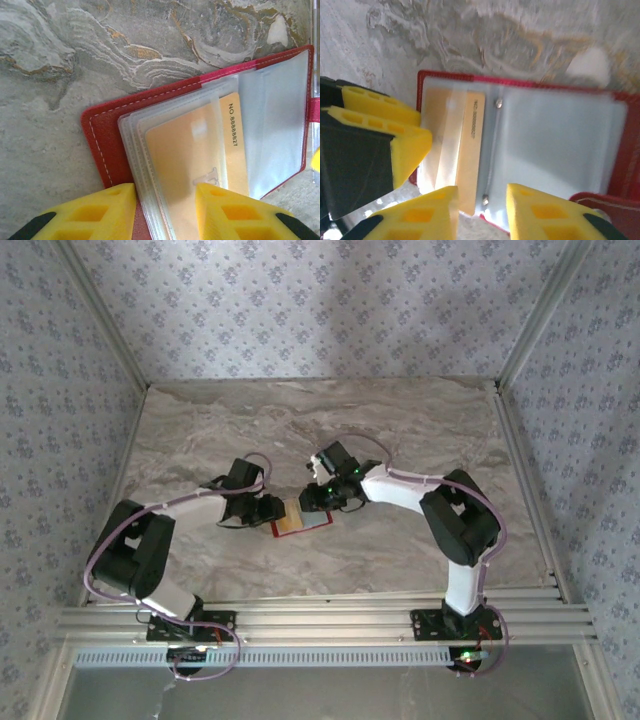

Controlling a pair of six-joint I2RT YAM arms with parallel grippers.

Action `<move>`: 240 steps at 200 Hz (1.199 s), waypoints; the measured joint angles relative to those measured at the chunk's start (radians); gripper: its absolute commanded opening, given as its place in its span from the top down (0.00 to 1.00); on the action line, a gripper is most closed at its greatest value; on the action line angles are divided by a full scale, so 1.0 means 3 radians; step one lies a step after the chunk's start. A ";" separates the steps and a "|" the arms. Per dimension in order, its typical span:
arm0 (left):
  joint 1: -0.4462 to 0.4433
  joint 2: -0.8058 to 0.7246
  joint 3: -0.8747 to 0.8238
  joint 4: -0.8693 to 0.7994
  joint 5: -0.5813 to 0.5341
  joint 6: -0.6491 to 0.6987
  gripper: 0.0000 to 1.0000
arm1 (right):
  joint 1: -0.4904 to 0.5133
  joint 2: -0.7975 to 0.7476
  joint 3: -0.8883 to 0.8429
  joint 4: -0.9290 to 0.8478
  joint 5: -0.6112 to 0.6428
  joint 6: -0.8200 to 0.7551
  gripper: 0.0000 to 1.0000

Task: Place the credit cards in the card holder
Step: Insert the credit card into the card slot, then flip over the card slot in the card holder.

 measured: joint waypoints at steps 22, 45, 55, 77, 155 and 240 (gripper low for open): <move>0.0006 -0.0015 -0.0008 0.0000 0.0001 0.0000 0.64 | 0.0000 0.0015 0.0257 -0.0228 0.0237 -0.0181 0.72; 0.0019 -0.0014 -0.0008 -0.0001 0.0001 0.0000 0.64 | 0.0031 0.0104 0.0542 -0.0446 0.0525 -0.0380 0.70; 0.0023 -0.0014 -0.0008 -0.0001 0.0000 0.0000 0.64 | 0.0051 0.0163 0.0638 -0.0512 0.0643 -0.0454 0.68; 0.0037 -0.0014 -0.0008 -0.0001 0.0001 0.0000 0.64 | 0.0112 0.0309 0.0771 -0.0647 0.0881 -0.0584 0.66; 0.0039 -0.0014 -0.0008 -0.0001 0.0001 0.0000 0.64 | 0.0202 0.0649 0.0853 -0.0875 0.1217 -0.0765 0.60; 0.0039 -0.0014 -0.0008 -0.0001 0.0001 0.0000 0.64 | 0.0318 0.0665 0.0833 -0.0835 0.1522 -0.0776 0.77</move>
